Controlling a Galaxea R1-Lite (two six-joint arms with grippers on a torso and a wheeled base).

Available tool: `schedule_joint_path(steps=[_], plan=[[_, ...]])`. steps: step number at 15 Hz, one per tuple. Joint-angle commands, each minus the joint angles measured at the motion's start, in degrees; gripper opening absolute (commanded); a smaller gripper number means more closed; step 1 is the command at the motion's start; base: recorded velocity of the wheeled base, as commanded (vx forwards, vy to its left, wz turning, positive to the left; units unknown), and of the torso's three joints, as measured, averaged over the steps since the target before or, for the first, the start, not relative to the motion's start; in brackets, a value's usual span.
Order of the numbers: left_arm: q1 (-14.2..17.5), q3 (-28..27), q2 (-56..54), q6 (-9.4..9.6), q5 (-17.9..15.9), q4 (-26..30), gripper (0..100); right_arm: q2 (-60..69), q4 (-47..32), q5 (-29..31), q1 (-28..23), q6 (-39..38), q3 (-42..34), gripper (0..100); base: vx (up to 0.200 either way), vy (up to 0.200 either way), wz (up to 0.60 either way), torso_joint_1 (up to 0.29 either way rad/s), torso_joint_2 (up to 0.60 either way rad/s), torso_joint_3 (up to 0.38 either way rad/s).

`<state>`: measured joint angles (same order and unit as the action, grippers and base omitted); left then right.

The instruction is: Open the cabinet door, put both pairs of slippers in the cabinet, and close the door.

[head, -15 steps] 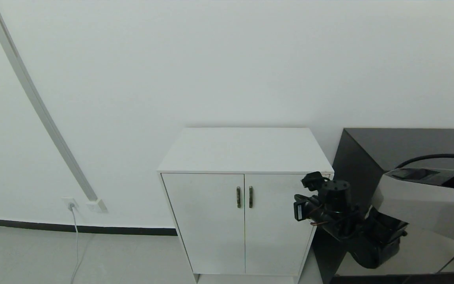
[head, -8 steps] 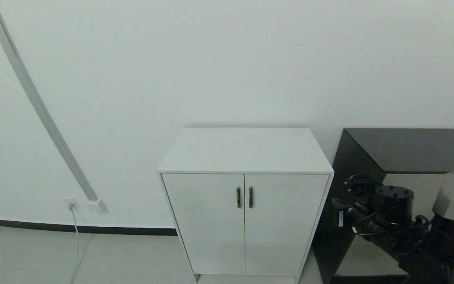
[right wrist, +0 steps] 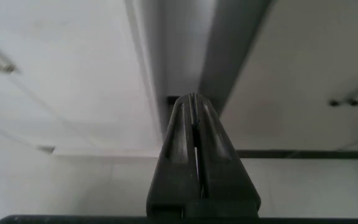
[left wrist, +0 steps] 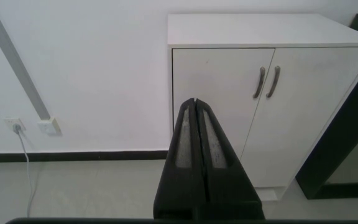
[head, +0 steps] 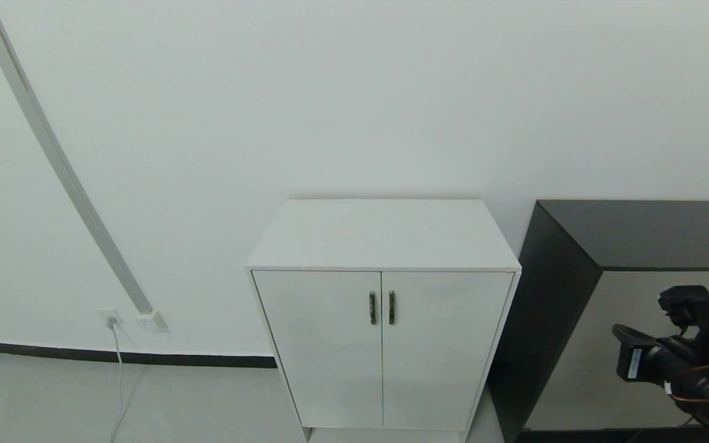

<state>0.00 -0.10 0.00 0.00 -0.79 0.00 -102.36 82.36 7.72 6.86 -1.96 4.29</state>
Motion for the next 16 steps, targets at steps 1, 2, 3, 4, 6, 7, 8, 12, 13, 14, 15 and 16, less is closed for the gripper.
schedule_joint_path(steps=[1,2,3,4,6,7,8,12,13,14,15,16], plan=[[0.0,0.0,0.0,0.09,0.0,0.0,0,8.5,0.0,0.0,-3.5,0.3,-4.2,0,0.000,0.000,0.00,0.000,0.00,0.000],[0.0,0.0,0.0,0.09,0.0,0.0,0,10.4,-1.0,0.0,-4.3,0.2,-4.3,0,0.000,0.000,0.00,0.000,0.00,0.000],[0.0,0.0,0.0,0.00,0.0,0.0,0,15.4,-5.5,-0.2,-6.9,0.3,-4.3,0,0.000,0.000,0.00,0.000,0.00,0.000],[0.1,0.0,0.0,0.00,0.0,0.0,0,19.7,-9.3,-0.4,-7.6,0.5,-4.3,0,0.000,0.000,0.00,0.000,0.00,0.000],[0.0,0.0,0.0,0.00,0.0,0.0,0,28.4,-17.3,-0.5,-8.0,0.8,-4.3,0,0.000,0.000,0.00,0.000,0.00,0.000],[0.1,0.0,0.0,0.00,0.0,0.0,0,34.2,-23.9,-0.7,-8.0,1.5,-4.3,0,0.000,0.000,0.00,0.000,0.00,0.000],[0.0,0.0,0.0,-0.09,0.0,0.0,0,39.3,-28.9,-0.9,-8.0,2.3,-4.2,0,0.000,0.000,0.00,0.000,0.00,0.000],[0.0,0.0,0.0,0.00,0.0,0.0,0,54.5,-47.6,-2.8,-8.0,2.3,-2.9,0,0.000,0.000,0.00,0.000,0.00,0.000],[0.0,0.0,0.0,-0.09,0.0,0.0,0,57.6,-51.0,-4.1,-8.0,2.4,-2.6,0,0.000,0.000,0.00,0.000,0.00,0.000],[0.0,0.0,0.0,0.00,0.0,0.0,0,60.7,-54.5,-5.0,-8.0,2.4,-2.4,0,0.000,0.000,0.00,0.000,0.00,0.000],[0.1,0.0,0.0,0.00,0.0,0.0,0,63.3,-57.8,-5.6,-7.9,2.4,-2.1,0,0.000,0.000,0.00,0.000,0.00,0.000],[0.0,0.0,0.0,-0.09,0.0,0.0,0,65.6,-60.9,-6.4,-7.7,2.5,-1.9,0,0.000,0.000,0.00,0.000,0.00,0.000]])
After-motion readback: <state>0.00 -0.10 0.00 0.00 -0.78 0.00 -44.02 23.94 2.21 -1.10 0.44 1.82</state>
